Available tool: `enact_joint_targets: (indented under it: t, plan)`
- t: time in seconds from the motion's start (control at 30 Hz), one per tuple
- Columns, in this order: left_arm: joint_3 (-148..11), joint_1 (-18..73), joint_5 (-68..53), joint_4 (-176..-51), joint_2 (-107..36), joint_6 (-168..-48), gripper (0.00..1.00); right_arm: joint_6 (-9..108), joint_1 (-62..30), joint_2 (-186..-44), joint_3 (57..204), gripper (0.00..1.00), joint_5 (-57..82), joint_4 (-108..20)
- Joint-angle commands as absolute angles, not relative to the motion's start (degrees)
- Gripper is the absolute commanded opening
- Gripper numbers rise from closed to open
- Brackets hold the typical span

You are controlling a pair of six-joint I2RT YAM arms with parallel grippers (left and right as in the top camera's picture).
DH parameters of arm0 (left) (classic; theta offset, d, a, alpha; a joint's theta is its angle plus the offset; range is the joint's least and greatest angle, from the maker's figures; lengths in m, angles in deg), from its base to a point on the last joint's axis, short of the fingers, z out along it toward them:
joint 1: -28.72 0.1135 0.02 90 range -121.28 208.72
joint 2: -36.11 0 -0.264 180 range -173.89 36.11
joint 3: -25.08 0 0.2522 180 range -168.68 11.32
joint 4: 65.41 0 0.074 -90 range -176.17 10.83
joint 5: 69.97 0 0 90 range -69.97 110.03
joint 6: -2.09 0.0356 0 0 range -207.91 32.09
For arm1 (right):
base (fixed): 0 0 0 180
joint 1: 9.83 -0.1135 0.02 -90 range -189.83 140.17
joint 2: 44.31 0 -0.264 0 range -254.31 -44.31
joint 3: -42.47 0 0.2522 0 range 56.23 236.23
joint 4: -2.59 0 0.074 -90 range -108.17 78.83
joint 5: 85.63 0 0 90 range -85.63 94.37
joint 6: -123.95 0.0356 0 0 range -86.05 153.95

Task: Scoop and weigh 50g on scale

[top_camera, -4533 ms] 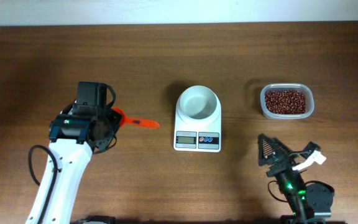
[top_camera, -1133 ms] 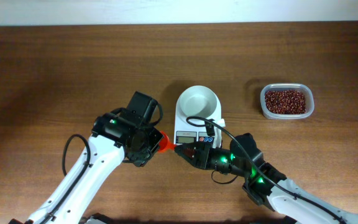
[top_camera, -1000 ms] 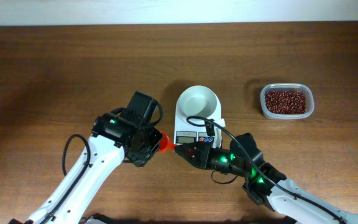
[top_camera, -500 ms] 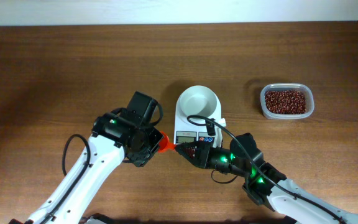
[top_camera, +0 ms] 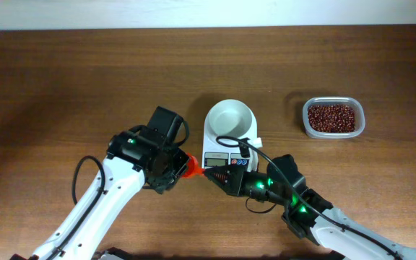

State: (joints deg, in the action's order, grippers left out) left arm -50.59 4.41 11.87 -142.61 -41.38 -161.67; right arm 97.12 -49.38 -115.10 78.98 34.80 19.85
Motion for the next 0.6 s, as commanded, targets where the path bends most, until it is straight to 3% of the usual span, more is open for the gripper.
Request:
enact_joint_targets:
  t: [0.0,0.2,0.37,0.5,0.53,0.57]
  plan:
    - [-50.57,4.84,16.00,-143.07,-41.99,-161.82,0.46,90.50,-49.90,-115.14,79.67,0.04,35.81,19.53]
    - [-53.89,14.81,15.95,-143.42,-38.65,-151.99,0.39,83.55,-43.54,-112.39,79.67,0.04,43.00,12.20]
    - [-53.89,17.26,15.98,-145.76,-34.34,-151.00,0.49,77.36,-35.81,-95.29,79.67,0.04,42.74,-6.62]
    - [-53.89,17.26,15.91,-147.42,-34.37,-151.00,0.86,77.43,-29.47,-73.28,79.67,0.04,42.74,-16.58]
    - [-53.89,17.26,15.30,-147.39,-34.37,-151.02,1.00,77.43,-28.31,-67.75,79.67,0.04,42.71,-18.40]
    - [-53.89,17.26,15.10,-147.39,-34.37,-151.02,0.99,77.43,-27.63,-65.07,79.67,0.04,42.74,-19.45]
